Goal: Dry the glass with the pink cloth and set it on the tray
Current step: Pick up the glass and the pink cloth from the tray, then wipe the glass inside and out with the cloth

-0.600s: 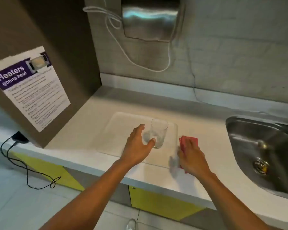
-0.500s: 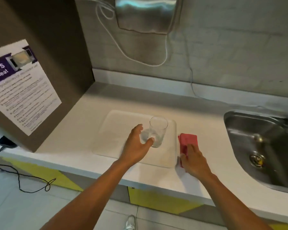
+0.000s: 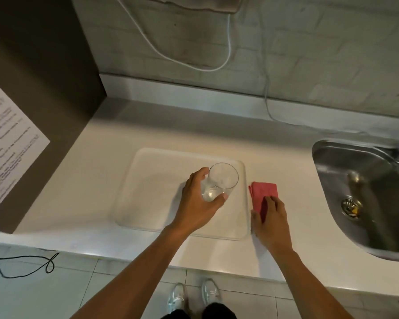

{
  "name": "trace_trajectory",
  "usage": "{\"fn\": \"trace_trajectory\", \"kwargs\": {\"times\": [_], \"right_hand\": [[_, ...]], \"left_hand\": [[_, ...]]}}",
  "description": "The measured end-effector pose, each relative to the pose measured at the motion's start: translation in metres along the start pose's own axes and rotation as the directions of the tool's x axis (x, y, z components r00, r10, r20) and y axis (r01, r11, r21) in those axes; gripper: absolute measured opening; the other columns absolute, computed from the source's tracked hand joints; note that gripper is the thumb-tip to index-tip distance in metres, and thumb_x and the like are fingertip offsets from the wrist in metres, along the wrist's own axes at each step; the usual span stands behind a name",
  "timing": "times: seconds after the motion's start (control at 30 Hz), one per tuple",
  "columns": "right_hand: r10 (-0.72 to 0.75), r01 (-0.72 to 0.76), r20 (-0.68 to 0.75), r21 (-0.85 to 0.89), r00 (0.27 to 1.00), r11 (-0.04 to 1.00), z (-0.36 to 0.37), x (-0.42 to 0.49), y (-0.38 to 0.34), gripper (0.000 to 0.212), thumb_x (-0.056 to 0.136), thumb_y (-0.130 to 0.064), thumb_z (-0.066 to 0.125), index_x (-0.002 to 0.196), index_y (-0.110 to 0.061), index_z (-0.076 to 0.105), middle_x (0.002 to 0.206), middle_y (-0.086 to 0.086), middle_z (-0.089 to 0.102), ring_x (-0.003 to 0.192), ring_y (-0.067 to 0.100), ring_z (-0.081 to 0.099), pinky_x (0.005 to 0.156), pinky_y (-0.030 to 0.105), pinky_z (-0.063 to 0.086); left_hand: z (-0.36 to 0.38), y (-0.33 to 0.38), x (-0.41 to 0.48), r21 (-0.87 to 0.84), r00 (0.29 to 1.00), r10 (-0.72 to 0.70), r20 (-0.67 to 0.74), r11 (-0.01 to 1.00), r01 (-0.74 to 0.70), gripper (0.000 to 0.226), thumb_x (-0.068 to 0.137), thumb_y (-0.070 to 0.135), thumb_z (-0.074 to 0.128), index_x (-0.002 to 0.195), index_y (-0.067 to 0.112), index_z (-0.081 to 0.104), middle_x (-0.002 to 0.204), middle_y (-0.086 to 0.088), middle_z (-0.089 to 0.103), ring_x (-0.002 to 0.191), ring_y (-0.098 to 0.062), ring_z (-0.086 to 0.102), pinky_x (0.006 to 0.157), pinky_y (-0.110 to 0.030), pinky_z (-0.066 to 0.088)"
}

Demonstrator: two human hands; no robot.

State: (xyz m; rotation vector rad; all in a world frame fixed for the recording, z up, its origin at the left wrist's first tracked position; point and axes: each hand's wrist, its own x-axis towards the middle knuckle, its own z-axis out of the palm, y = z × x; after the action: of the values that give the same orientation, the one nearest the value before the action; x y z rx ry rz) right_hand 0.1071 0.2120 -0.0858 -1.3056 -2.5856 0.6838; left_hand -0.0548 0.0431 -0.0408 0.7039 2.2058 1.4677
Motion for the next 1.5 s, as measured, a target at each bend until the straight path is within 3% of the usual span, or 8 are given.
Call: {"fn": "trace_trajectory", "kwargs": {"times": [0.27,0.4,0.57,0.77,0.93,1.17,1.4,1.5], "right_hand": [[0.001,0.006,-0.03,0.23,1.0,0.973,-0.017,0.023,0.003,0.017,0.103,-0.041,0.043,0.107,-0.042,0.059,0.1,-0.016,0.068,0.092,0.013,0.066,0.073,0.029,0.053],[0.095,-0.153,0.133,0.535,0.987,0.831,-0.042,0.034,0.012,0.029,0.106,-0.018,0.041,0.126,-0.025,0.062,0.091,0.003,0.074,0.07,0.024,0.073,0.064,0.041,0.062],[0.17,-0.317,0.271,0.721,0.947,0.616,-0.073,0.017,0.01,0.034,0.106,-0.013,0.042,0.124,-0.028,0.067,0.111,0.006,0.074,0.101,0.033,0.07,0.09,0.056,0.058],[-0.352,0.161,0.195,0.623,0.916,0.765,-0.09,-0.018,-0.059,0.062,0.103,-0.006,0.043,0.14,-0.056,0.047,0.123,-0.019,0.068,0.072,-0.007,0.067,0.066,0.012,0.055],[-0.551,0.449,0.243,0.368,0.799,0.814,-0.071,-0.033,-0.088,0.047,0.101,-0.061,0.026,0.147,-0.063,0.016,0.162,-0.034,0.004,0.145,-0.011,0.015,0.121,0.025,0.025],[-0.567,0.536,0.069,0.252,0.821,0.806,-0.069,-0.008,-0.111,0.059,0.105,-0.048,0.033,0.155,-0.048,0.001,0.163,-0.025,-0.007,0.153,0.01,0.018,0.119,0.035,0.033],[-0.567,0.526,0.235,0.217,0.79,0.823,-0.074,-0.028,-0.085,0.061,0.096,-0.06,0.013,0.151,-0.055,-0.011,0.161,-0.03,-0.015,0.142,0.0,0.026,0.105,0.005,0.016],[-0.509,0.449,0.198,0.279,0.838,0.849,-0.078,-0.016,-0.092,0.059,0.098,-0.059,0.016,0.154,-0.054,0.001,0.166,-0.025,0.0,0.126,-0.014,0.031,0.096,-0.006,0.024]], "left_hand": [[0.024,-0.002,0.0,-0.158,0.992,-0.022,-0.123,0.988,0.002,0.069,0.082,0.026,0.092,0.133,0.047,0.05,0.131,0.03,0.058,0.117,0.021,0.052,0.089,0.002,0.043],[0.016,-0.002,0.02,-0.481,0.949,-0.235,-0.212,0.87,0.108,0.044,0.091,0.021,0.085,0.13,0.013,0.065,0.128,-0.006,0.075,0.115,-0.015,0.071,0.097,-0.03,0.057],[0.01,0.002,0.027,-0.768,0.855,-0.516,0.043,0.531,0.359,0.045,0.08,0.048,0.081,0.113,0.017,0.074,0.108,-0.004,0.079,0.101,-0.024,0.072,0.076,-0.037,0.057],[0.039,0.02,0.018,-0.781,0.779,-0.567,0.268,0.346,0.52,0.049,0.099,0.058,0.058,0.112,0.013,0.073,0.104,-0.007,0.084,0.091,-0.023,0.076,0.081,-0.037,0.057],[0.048,0.023,-0.006,-0.863,0.825,-0.474,0.309,0.226,0.453,0.061,0.103,0.056,0.052,0.133,0.008,0.074,0.128,-0.023,0.077,0.114,-0.036,0.076,0.091,-0.046,0.063],[0.054,0.037,-0.018,-0.827,0.879,-0.43,0.208,0.402,0.393,0.046,0.108,0.054,0.043,0.119,0.034,0.083,0.122,-0.005,0.082,0.114,-0.02,0.078,0.084,-0.025,0.064],[0.04,0.036,-0.001,-0.836,0.866,-0.475,0.155,0.405,0.371,0.052,0.101,0.065,0.049,0.104,0.031,0.088,0.118,-0.014,0.083,0.118,-0.036,0.075,0.107,-0.053,0.056],[0.051,0.038,-0.011,-0.819,0.86,-0.467,0.206,0.399,0.413,0.054,0.099,0.068,0.05,0.11,0.029,0.086,0.113,-0.012,0.084,0.106,-0.029,0.08,0.085,-0.044,0.065]]}}
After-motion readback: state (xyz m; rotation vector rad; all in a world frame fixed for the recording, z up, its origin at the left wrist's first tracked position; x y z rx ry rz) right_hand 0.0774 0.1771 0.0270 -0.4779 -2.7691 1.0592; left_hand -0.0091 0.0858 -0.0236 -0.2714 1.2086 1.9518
